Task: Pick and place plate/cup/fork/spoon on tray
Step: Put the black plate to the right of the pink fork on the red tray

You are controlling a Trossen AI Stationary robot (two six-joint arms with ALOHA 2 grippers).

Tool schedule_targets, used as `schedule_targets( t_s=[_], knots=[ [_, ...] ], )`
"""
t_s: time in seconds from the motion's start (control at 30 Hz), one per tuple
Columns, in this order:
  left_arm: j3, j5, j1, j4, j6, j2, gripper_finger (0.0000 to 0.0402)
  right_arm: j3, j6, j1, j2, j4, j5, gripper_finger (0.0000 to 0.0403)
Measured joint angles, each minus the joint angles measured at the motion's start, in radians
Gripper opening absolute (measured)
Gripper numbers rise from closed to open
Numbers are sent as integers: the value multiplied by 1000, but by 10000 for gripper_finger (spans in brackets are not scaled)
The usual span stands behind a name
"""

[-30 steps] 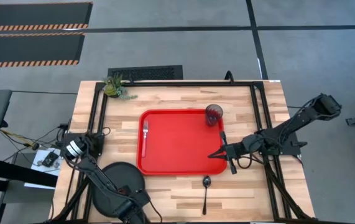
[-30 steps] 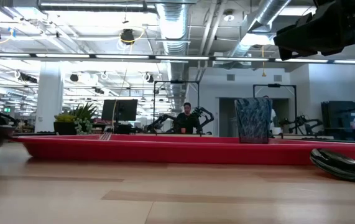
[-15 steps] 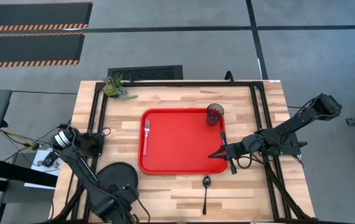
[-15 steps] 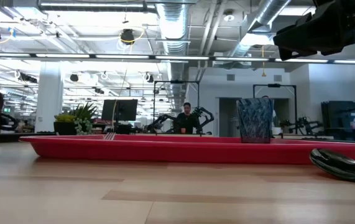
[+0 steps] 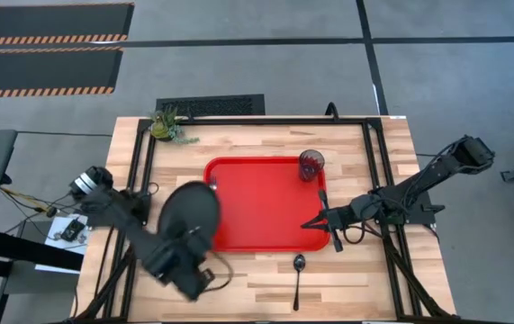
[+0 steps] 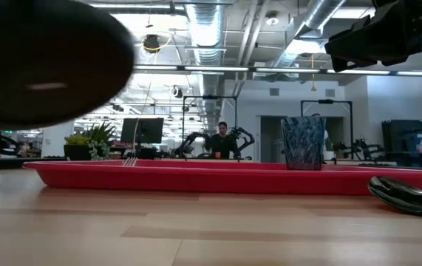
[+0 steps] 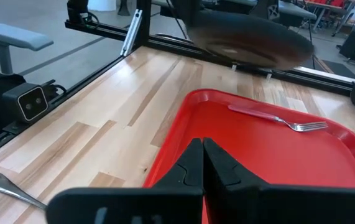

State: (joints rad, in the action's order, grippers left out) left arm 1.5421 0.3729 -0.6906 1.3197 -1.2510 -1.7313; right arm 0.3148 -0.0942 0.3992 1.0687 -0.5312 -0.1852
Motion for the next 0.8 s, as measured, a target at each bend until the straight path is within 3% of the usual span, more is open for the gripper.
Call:
schedule_targets(
  t_s=[0.23,0.4,0.67,0.8],
  knots=[
    [-1,30,189,-248,501,-5,0,0,0,0,0,0,0,11],
    [0,-1,288,-431,748,-24,0,0,-1,18,-7,12,-6,11],
    [2,-57,354,-516,903,-112,0,-3,14,164,-101,130,-244,11],
    [42,-86,360,-551,928,-170,0,-2,11,221,-117,131,-291,11]
  ],
)
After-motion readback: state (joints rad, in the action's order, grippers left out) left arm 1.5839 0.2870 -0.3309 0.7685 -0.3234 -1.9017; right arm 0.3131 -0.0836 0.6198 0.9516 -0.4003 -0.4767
